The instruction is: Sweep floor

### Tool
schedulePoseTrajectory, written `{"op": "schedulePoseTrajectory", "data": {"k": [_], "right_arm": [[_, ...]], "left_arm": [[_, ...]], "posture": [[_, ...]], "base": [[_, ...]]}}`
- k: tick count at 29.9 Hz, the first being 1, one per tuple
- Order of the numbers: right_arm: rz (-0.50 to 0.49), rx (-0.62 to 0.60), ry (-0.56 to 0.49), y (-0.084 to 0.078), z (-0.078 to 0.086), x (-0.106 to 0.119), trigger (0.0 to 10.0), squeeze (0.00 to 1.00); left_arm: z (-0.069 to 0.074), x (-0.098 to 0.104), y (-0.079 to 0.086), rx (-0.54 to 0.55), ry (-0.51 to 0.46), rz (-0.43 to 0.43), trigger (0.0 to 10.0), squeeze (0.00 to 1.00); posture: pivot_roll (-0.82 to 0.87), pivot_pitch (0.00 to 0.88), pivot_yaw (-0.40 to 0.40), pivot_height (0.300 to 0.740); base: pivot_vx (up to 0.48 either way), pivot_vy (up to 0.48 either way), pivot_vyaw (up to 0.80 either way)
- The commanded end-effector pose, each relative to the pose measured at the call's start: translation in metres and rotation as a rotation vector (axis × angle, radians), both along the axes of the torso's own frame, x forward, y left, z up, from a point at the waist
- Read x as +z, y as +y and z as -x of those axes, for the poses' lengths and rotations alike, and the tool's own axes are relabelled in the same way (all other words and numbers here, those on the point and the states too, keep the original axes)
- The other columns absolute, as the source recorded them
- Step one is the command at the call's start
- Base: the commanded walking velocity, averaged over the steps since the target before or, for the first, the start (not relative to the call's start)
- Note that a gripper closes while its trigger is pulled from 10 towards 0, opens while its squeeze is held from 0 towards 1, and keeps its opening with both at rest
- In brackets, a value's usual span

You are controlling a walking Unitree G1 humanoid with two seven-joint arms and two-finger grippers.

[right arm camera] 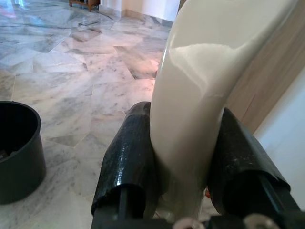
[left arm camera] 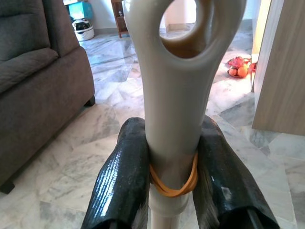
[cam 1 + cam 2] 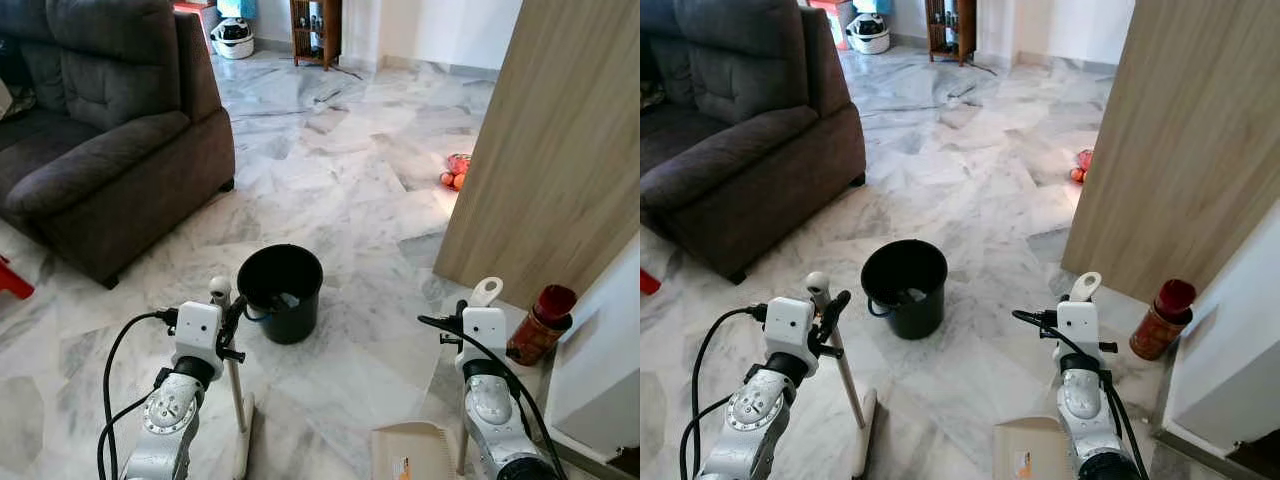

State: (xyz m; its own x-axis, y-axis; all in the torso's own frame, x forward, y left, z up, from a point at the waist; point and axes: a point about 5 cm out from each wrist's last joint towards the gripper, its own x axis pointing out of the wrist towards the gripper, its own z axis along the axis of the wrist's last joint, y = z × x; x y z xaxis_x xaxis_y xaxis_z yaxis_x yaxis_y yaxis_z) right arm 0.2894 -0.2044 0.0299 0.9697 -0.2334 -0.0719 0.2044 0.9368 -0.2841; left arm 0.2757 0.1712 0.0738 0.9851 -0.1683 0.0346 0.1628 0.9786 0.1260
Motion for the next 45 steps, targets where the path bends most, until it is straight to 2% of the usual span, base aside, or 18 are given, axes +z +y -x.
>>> {"op": "schedulePoseTrajectory", "data": {"k": [1, 16, 21, 45], "right_arm": [[0.010, 0.007, 0.016, 0.0008, -0.0004, -0.0014, 10.0, 0.00], [0.009, 0.009, 0.021, 0.0019, -0.0005, -0.0021, 10.0, 0.00], [0.009, 0.009, 0.023, 0.0024, -0.0004, -0.0025, 10.0, 0.00], [-0.003, -0.002, 0.032, 0.0029, 0.0002, -0.0046, 10.0, 0.00]], "left_arm": [[-0.0037, 0.0088, 0.0029, 0.004, -0.033, -0.023, 10.0, 0.00], [-0.0039, 0.0075, 0.0027, 0.002, -0.029, -0.047, 10.0, 0.00], [-0.0040, 0.0070, 0.0031, 0.002, -0.027, -0.054, 10.0, 0.00], [-0.0056, 0.0069, 0.0034, -0.007, -0.031, -0.061, 10.0, 0.00]], "posture": [[0.07, 0.026, 0.072, 0.740], [0.07, 0.012, 0.073, 0.740], [0.07, 0.008, 0.074, 0.740], [0.08, 0.002, 0.080, 0.740]], "base": [[0.000, 0.000, -0.80], [0.000, -0.081, -0.80], [0.000, -0.420, -0.80], [0.000, 0.000, -0.80]]}}
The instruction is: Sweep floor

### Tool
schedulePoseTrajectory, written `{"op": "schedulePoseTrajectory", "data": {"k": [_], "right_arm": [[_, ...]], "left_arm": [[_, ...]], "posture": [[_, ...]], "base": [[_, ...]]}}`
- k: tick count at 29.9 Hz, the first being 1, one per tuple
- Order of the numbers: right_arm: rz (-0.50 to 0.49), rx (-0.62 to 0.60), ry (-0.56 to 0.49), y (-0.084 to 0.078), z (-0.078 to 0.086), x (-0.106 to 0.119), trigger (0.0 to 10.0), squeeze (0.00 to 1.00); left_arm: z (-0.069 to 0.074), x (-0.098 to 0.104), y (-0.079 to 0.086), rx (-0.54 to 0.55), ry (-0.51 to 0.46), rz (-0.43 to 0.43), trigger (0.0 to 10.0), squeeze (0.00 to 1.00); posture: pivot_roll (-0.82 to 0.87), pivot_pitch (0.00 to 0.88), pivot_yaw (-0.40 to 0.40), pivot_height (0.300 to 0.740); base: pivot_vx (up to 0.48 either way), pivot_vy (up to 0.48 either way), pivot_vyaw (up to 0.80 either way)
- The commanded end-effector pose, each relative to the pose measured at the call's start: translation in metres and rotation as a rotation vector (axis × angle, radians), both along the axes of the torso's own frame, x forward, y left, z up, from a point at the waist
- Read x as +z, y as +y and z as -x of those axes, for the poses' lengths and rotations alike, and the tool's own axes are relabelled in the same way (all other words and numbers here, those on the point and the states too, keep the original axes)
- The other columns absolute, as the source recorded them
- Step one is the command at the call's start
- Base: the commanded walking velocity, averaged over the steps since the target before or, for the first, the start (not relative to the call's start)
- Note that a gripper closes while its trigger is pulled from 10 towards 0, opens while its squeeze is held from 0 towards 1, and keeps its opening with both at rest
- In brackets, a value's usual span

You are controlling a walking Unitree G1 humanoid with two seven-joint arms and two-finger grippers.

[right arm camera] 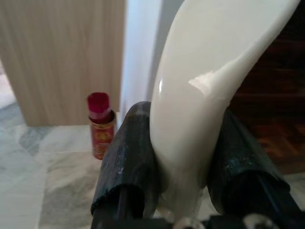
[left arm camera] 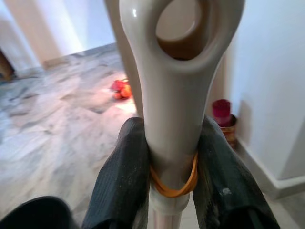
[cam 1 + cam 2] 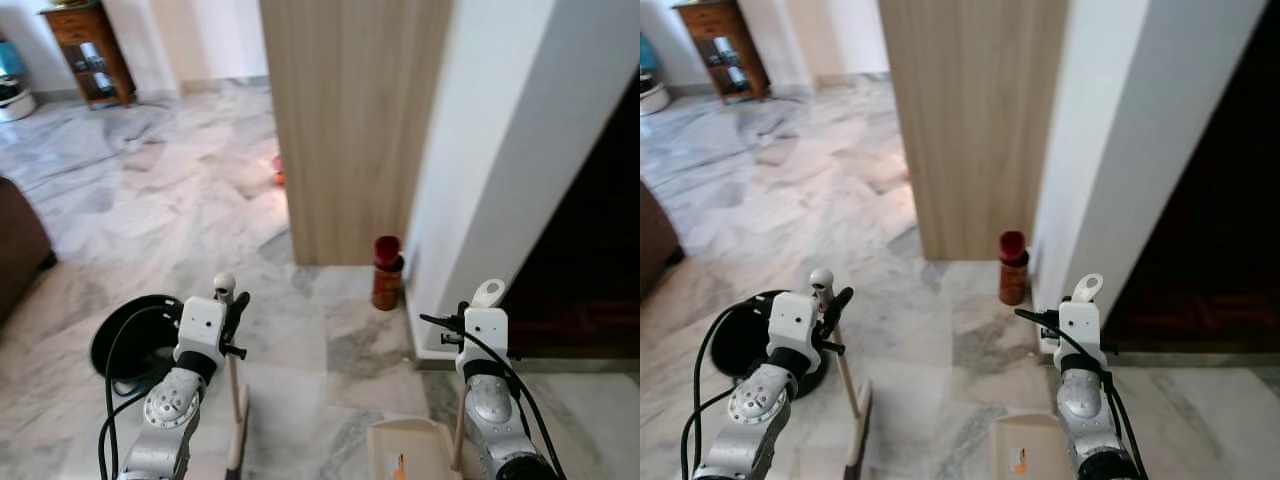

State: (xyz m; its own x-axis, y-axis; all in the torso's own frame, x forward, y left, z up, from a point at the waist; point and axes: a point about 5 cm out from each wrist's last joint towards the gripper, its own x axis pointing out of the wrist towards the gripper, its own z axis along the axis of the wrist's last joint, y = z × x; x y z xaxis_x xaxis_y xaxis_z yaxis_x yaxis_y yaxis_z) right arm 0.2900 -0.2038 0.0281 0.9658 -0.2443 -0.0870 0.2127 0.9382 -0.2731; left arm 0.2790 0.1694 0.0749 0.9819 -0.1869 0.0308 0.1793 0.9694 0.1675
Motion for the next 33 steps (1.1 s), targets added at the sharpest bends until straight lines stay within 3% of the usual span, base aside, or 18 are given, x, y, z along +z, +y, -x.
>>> {"op": "schedulePoseTrajectory", "data": {"k": [1, 33], "right_arm": [[0.011, 0.010, 0.021, 0.0023, 0.0009, -0.0030, 10.0, 0.00], [0.016, 0.000, 0.031, 0.0015, 0.0009, -0.0040, 10.0, 0.00]], "left_arm": [[-0.0023, 0.0057, 0.0053, 0.010, -0.027, -0.019, 10.0, 0.00], [-0.0031, 0.0049, 0.0050, 0.007, -0.025, -0.022, 10.0, 0.00]], "posture": [[0.08, 0.002, 0.080, 0.740], [0.08, 0.013, 0.079, 0.740]], "base": [[0.000, 0.000, -0.80], [0.000, -0.069, -0.80]]}}
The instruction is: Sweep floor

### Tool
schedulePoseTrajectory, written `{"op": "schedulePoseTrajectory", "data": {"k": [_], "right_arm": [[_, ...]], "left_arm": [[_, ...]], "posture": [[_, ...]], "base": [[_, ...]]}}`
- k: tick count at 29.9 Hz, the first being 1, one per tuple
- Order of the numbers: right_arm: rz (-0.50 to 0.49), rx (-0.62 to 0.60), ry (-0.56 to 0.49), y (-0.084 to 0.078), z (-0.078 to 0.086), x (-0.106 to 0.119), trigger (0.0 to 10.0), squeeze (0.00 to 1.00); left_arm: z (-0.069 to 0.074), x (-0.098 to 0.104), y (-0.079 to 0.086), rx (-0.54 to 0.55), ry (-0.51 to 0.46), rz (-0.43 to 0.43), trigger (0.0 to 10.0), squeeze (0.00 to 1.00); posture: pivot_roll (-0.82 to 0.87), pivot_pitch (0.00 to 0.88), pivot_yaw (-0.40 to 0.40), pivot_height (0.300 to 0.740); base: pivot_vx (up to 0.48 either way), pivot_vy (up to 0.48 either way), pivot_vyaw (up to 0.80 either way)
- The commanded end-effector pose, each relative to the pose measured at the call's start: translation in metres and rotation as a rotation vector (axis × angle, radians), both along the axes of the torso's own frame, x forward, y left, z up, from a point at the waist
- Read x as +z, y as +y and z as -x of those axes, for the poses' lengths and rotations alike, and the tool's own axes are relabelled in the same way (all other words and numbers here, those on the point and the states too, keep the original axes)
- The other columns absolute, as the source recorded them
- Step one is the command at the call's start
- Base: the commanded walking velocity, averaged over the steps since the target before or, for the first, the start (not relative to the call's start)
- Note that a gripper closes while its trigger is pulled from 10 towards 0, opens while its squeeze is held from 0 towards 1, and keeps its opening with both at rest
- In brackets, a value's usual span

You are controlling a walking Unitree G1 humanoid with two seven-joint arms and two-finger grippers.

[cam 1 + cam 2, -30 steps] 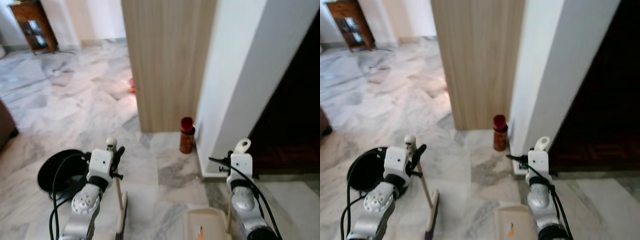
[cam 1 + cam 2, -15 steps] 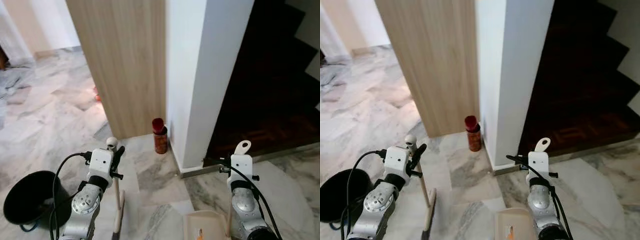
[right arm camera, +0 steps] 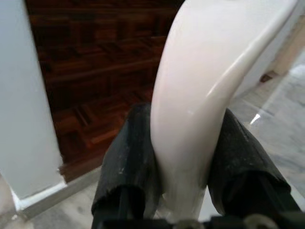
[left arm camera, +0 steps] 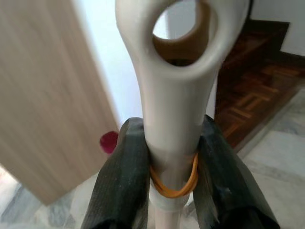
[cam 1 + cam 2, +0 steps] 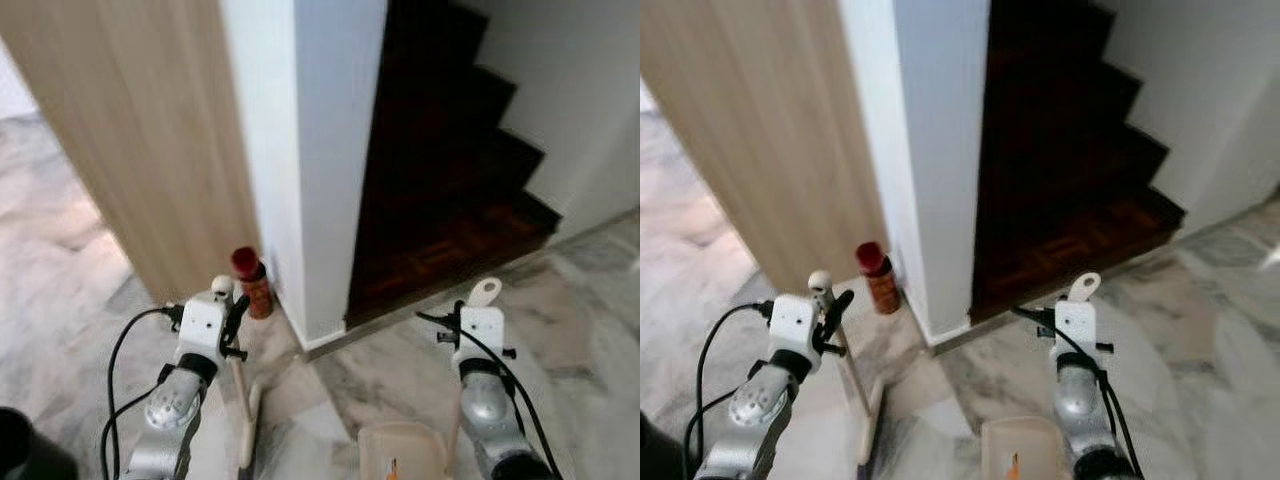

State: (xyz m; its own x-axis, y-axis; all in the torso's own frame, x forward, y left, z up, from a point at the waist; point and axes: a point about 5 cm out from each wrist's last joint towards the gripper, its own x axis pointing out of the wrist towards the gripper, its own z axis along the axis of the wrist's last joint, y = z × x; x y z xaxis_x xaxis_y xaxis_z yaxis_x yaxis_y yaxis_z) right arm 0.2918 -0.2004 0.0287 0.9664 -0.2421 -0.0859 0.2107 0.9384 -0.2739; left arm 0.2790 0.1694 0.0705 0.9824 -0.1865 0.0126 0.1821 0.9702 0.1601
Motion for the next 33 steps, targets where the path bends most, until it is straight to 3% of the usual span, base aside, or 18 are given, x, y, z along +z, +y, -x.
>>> {"op": "schedulePoseTrajectory", "data": {"k": [1, 33], "right_arm": [[0.015, -0.003, 0.032, -0.0019, 0.0027, -0.0046, 10.0, 0.00], [0.014, 0.001, 0.034, -0.0005, 0.0025, -0.0050, 10.0, 0.00]], "left_arm": [[-0.0031, 0.0092, 0.0049, 0.006, -0.044, -0.026, 10.0, 0.00], [-0.0036, 0.0086, 0.0041, 0.004, -0.043, -0.022, 10.0, 0.00]], "posture": [[0.08, 0.013, 0.079, 0.740], [0.08, 0.008, 0.076, 0.740]], "base": [[0.000, 0.000, -0.80], [0.000, -0.015, -0.80]]}}
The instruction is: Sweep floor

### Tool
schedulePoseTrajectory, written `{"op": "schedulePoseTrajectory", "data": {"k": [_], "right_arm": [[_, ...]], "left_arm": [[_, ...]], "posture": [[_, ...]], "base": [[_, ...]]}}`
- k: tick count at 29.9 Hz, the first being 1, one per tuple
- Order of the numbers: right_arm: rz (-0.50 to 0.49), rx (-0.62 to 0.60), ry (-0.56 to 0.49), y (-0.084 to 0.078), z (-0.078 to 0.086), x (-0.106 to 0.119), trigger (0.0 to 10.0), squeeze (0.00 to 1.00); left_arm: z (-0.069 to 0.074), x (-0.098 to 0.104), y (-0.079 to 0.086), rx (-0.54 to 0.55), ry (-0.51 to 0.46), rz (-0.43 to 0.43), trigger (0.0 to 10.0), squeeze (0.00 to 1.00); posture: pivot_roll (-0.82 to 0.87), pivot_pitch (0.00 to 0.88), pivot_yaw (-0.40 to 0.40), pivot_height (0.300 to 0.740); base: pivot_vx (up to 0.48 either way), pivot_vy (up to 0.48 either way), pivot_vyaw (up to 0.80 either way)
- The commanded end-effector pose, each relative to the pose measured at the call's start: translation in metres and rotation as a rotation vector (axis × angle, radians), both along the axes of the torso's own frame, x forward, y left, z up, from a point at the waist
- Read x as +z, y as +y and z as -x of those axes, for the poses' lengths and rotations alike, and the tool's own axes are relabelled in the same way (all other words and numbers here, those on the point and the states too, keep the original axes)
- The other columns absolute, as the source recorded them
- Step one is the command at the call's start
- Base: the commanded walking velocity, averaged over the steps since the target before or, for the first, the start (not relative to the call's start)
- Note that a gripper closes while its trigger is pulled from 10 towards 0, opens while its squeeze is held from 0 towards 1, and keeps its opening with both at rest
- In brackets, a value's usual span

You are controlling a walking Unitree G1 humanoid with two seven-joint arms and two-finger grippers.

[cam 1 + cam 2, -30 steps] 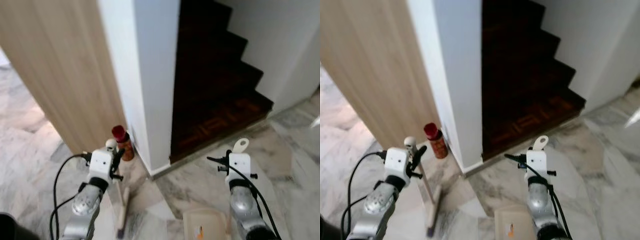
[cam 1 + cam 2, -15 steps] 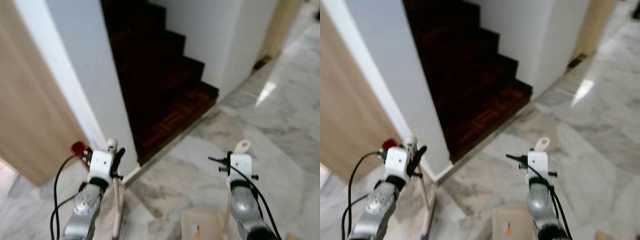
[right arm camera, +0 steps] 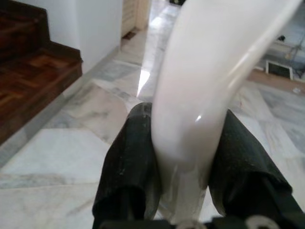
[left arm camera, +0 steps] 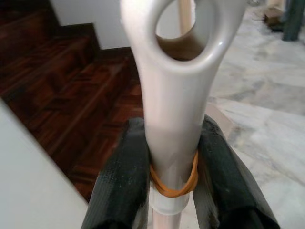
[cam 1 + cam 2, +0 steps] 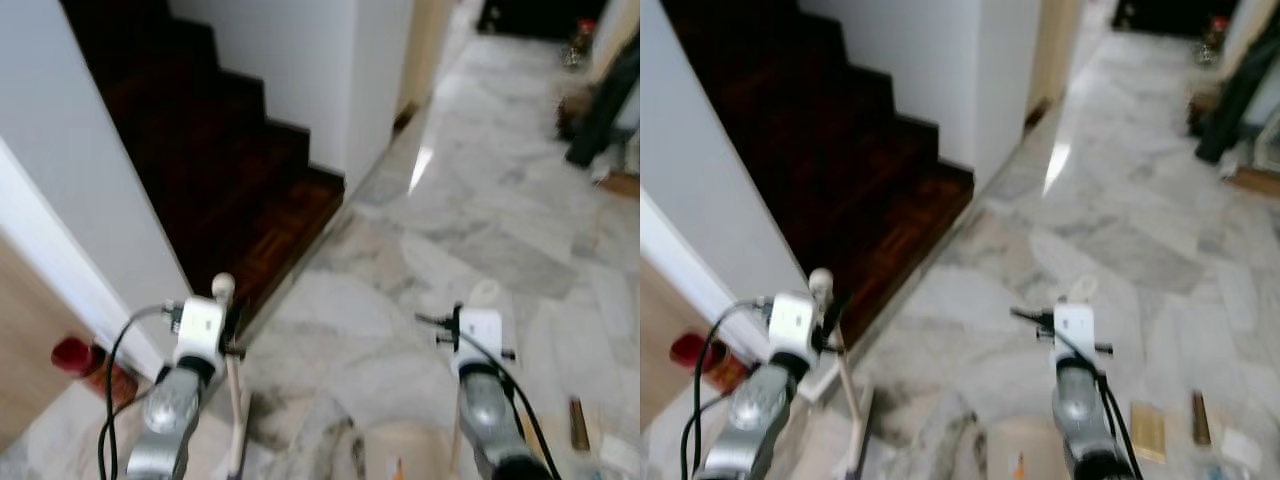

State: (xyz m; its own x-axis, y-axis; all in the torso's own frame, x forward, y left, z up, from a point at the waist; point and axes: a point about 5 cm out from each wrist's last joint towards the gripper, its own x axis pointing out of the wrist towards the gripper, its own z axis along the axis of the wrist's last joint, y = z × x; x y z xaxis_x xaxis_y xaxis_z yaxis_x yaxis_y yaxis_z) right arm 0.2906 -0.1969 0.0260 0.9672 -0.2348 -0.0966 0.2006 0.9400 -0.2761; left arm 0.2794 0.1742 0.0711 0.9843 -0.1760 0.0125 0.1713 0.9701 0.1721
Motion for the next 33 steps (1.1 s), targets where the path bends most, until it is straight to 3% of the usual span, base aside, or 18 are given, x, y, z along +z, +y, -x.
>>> {"op": "schedulePoseTrajectory", "data": {"k": [1, 21, 33], "right_arm": [[0.014, -0.006, 0.023, -0.0040, 0.0011, -0.0022, 10.0, 0.00], [0.020, 0.002, 0.010, -0.0035, 0.0000, -0.0003, 10.0, 0.00], [0.012, 0.017, 0.001, -0.0007, 0.0002, 0.0001, 10.0, 0.00]], "left_arm": [[-0.0032, 0.0078, -0.0007, -0.007, -0.041, -0.009, 10.0, 0.00], [-0.0036, 0.0079, -0.0021, -0.008, -0.041, -0.003, 10.0, 0.00], [-0.0044, 0.0085, -0.0032, -0.009, -0.042, -0.008, 10.0, 0.00]], "posture": [[0.08, 0.003, 0.076, 0.740], [0.08, 0.001, 0.074, 0.740], [0.07, 0.007, 0.072, 0.740]], "base": [[0.000, 0.000, -0.80], [0.000, 0.000, -0.77], [0.000, -0.123, 0.00]]}}
